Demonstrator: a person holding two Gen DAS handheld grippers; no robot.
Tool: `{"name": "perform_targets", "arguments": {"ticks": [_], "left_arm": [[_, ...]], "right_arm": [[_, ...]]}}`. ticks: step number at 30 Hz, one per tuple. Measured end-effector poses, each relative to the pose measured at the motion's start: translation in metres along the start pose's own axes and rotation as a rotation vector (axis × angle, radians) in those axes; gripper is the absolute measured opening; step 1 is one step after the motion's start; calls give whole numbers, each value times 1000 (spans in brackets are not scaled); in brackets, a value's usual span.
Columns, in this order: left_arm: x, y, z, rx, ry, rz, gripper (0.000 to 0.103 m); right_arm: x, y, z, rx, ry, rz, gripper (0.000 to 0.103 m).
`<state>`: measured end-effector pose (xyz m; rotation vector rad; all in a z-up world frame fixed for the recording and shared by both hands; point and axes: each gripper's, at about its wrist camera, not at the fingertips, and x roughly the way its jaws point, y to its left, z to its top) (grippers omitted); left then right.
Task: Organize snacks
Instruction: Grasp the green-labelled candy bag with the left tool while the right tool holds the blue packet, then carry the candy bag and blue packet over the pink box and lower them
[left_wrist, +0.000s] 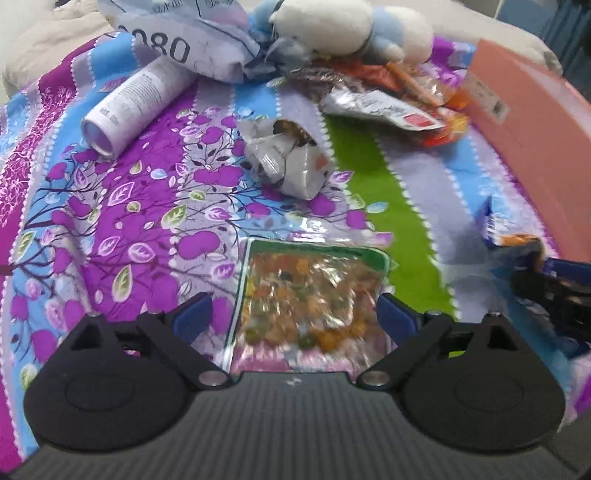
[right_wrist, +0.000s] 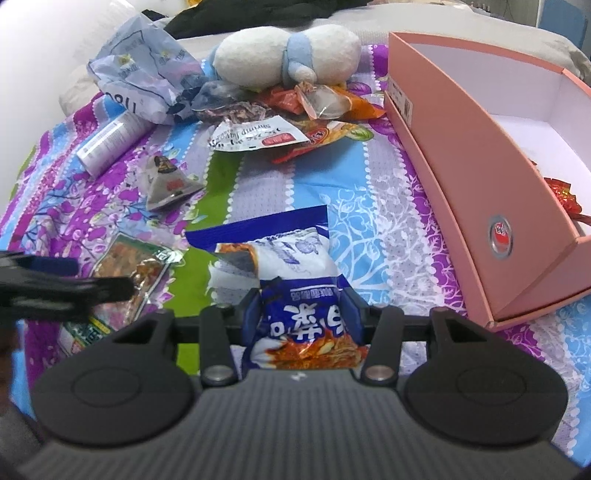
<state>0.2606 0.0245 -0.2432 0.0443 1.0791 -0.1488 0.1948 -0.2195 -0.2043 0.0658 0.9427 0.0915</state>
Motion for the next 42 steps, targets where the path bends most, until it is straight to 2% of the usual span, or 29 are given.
{"name": "perform_targets", "arguments": {"ticks": [4,11,22,26,33,36,42], "left_arm": [[15,1,-3,-3,-3,-13,98],[14,-1,-1,-23,-22,-18,84],[7,-5,-15,-44,-103,-8,76],[6,-5,-16,-31,-110,-10,74],[4,8,-8,-37,-71,-56,66],[3,20,-3,-71,-62,-77,63],[-3,38,3,-143,-53,-71,58]], "right_arm": [[5,0,1,-11,13,7,50],[8,-2,1,-22,27,20,50],[8,3,-7,-109,12,24,50],[7,1,-5,-86,-1,24,50],[-5,-6,2,4,-30,16,49],[-9,-9,3,31,-33,11,49],[-7,-13,-1,62,-25,17,47]]}}
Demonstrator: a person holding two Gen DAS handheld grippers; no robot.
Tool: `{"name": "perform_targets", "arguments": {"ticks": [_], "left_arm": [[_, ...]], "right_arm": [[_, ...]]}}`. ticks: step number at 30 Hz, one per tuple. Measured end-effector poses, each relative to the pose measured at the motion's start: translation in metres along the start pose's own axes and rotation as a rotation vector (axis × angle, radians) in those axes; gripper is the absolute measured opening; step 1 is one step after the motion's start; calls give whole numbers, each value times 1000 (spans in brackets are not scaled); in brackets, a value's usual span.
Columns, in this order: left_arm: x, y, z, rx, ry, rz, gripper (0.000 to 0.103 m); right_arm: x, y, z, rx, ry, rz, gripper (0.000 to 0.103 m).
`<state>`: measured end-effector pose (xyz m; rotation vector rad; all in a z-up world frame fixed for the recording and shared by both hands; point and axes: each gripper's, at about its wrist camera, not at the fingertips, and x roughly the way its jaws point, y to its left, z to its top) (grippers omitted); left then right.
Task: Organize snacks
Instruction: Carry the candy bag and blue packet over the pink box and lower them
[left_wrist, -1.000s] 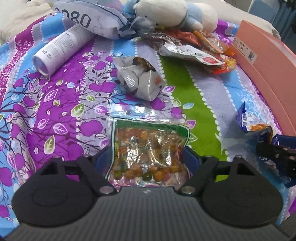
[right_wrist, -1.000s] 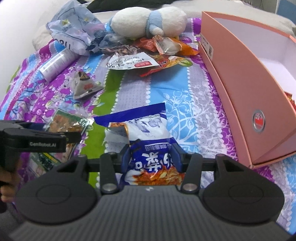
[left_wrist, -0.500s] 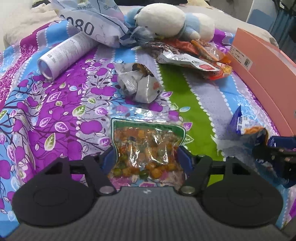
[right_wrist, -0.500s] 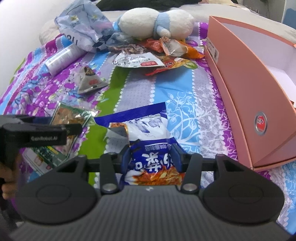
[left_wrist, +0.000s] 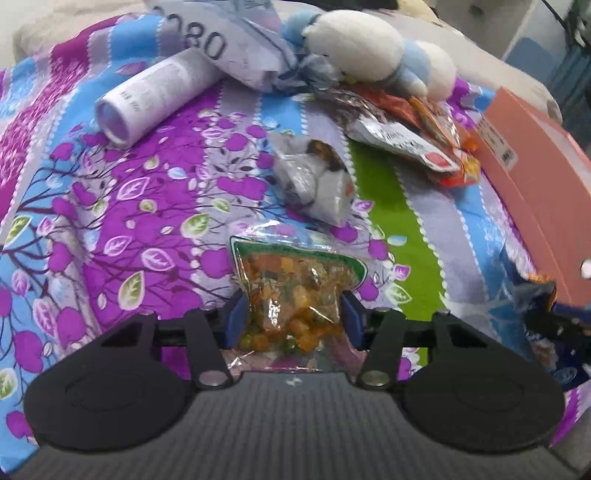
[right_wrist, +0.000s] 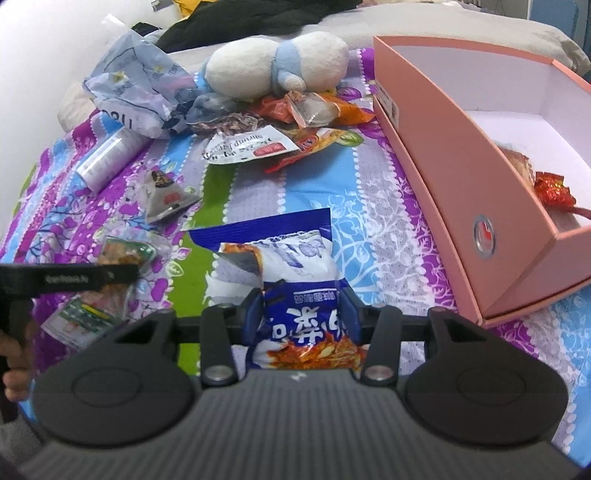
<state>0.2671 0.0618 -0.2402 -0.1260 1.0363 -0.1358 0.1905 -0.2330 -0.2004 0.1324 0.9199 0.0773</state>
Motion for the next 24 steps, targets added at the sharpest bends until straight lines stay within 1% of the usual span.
{"name": "perform_targets", "arguments": {"ticks": [3,6,12,18,21,24], "left_arm": [[-8,-3,0,-10,-7,8,57],[-19,-15,1,-11,-19,12,57],[-54,-44,10,-7,-70,-1,57],[-93,-77,40,21,-150,-31,57],[-112,-95,62,24,-195,-67,57],[-131,-120,86,47,-251,-100,57]], "right_arm": [[-4,-2,0,8,-4,8,47],[-9,-2,3,2,-2,14,46],[-33,-6,19,18,-50,41,45],[-64,-5,45,15,-119,55,45],[-82,-7,62,19,-161,63,45],[-101,-10,81,4,-218,51,45]]}}
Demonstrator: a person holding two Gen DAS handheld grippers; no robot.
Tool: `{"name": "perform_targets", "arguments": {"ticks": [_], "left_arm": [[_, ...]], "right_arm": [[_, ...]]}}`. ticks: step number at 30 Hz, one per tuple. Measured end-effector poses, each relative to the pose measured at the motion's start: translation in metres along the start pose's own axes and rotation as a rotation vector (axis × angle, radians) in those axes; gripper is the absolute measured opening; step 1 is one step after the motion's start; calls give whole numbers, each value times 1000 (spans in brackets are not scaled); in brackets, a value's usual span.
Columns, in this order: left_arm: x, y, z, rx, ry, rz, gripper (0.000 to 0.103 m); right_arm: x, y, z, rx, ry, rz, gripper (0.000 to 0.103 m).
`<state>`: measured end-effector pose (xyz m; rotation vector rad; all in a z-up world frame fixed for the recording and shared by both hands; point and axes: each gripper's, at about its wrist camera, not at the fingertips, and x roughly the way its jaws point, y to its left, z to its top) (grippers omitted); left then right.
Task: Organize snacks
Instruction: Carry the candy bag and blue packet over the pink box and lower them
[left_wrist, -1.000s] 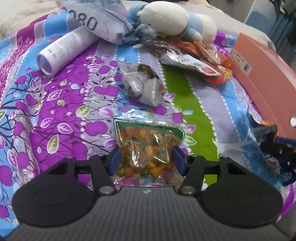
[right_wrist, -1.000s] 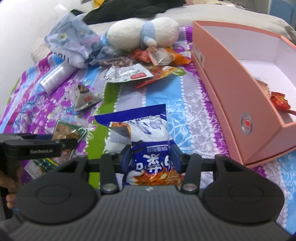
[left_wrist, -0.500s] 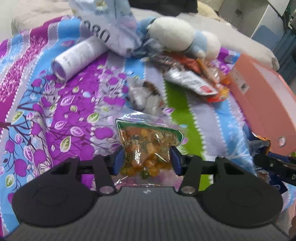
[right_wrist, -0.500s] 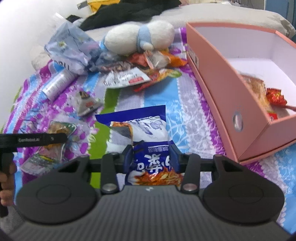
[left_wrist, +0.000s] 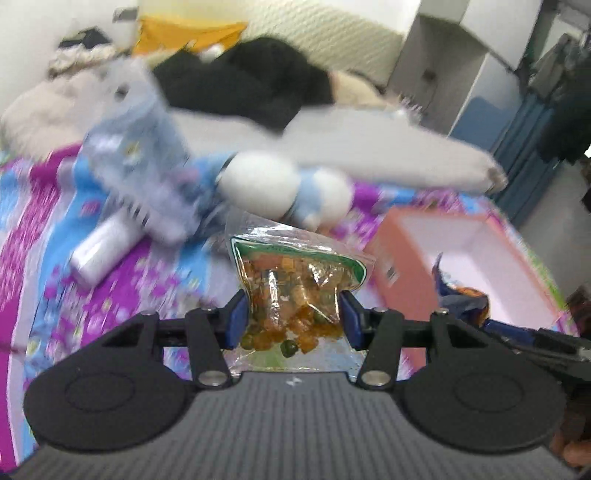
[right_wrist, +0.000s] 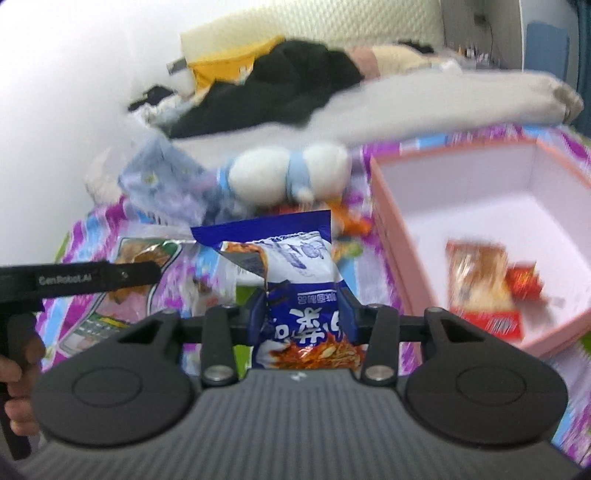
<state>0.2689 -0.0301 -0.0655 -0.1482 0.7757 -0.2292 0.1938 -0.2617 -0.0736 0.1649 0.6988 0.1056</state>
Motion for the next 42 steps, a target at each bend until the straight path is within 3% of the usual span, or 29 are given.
{"name": "perform_targets", "arguments": {"ticks": [6,11,17,23,29,33,35,37,39,42], "left_arm": [[-4,-58,54,32,-89,-87,57],[14,-118,81,70,-105,-162,58],[72,-187,80,122,-21,-224,58],[152,-232,54,155,114,-245,58],[207,-241,15,180,229,-239,58],[229,-238,6,166,273,-239,58],[232,-235,7,154,277,-246,69],[232,-233,8,149,280,-255,76],[225,-231,11,154,266,-255,79],[206,-220,16,136,229,-258,83]], "right_arm": [[-31,-23,50,-15,-113,-50,45],[-44,-58,82,-8,-167,-116,45],[-31,-119,86,41,-125,-200,45],[12,-174,59,107,-17,-254,45],[51,-214,21,189,79,-269,45],[65,-226,9,207,111,-265,46],[66,-227,7,217,115,-256,46],[66,-230,7,220,120,-254,50],[62,-231,8,218,110,-251,66],[47,-236,13,221,82,-228,68]]}}
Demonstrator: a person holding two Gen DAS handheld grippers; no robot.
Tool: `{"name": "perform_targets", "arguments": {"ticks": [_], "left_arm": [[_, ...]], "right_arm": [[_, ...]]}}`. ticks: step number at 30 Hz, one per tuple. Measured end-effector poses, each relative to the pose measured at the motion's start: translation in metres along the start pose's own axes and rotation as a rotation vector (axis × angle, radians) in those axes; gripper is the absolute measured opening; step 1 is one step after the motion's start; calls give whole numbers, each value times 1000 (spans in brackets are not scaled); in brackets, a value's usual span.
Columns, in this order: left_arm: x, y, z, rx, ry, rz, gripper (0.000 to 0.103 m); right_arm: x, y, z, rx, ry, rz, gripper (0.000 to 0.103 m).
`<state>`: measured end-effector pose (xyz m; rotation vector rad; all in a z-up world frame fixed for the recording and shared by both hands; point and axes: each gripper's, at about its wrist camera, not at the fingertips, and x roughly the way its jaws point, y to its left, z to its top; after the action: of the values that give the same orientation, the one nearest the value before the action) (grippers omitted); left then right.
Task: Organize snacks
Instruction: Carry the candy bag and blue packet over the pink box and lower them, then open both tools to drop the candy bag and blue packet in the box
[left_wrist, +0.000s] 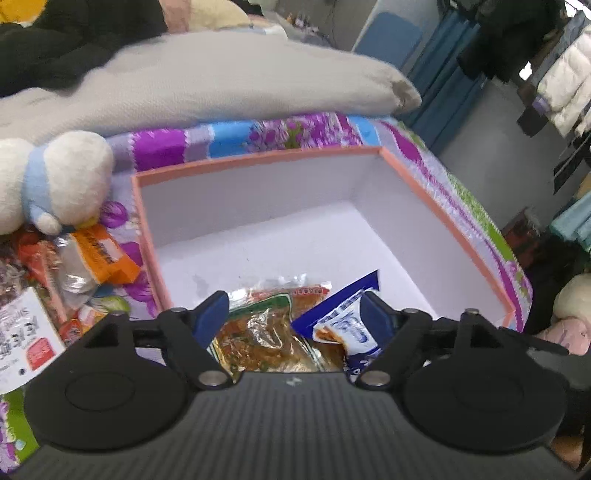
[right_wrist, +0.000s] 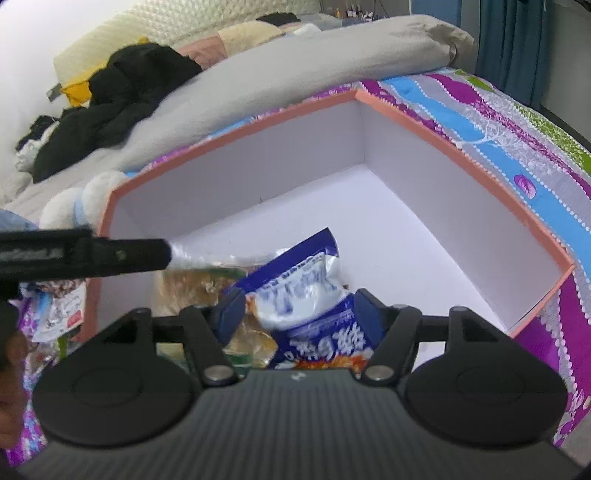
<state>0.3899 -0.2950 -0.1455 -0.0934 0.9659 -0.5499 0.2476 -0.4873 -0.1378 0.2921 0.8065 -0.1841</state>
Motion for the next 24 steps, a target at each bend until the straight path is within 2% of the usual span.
{"name": "perform_targets", "arguments": {"ticks": [3,5,8,11,13,15,19,20,24], "left_arm": [[-22,13,-6,-49,-43,2,89],[-32,24,-13,-95,-52,18,92],[-32,41,-27,-163,-22,39,92],[-22,48,-46,-190,26,38,92],[-15,49,-56,-204,50,23,91],[-8,46,-65,-209,76,20,90],[1,36,-77,-192,109,5,72],[4,35,-78,-192,119,-3,67],[4,28,-81,-178,123,6,66]], "right_arm": [[-18,-15,13,-12,-59,-13,70],[-27,-30,24,-29,-98,-44,78],[-31,-57,39,-63,-121,-113,80],[-12,-90,49,-74,-59,-163,79],[5,-108,50,-77,-9,-166,78],[23,-123,48,-50,45,-157,65],[47,-141,39,-35,111,-185,49],[51,-142,36,-35,128,-162,44],[48,-146,32,-29,154,-73,44]]}}
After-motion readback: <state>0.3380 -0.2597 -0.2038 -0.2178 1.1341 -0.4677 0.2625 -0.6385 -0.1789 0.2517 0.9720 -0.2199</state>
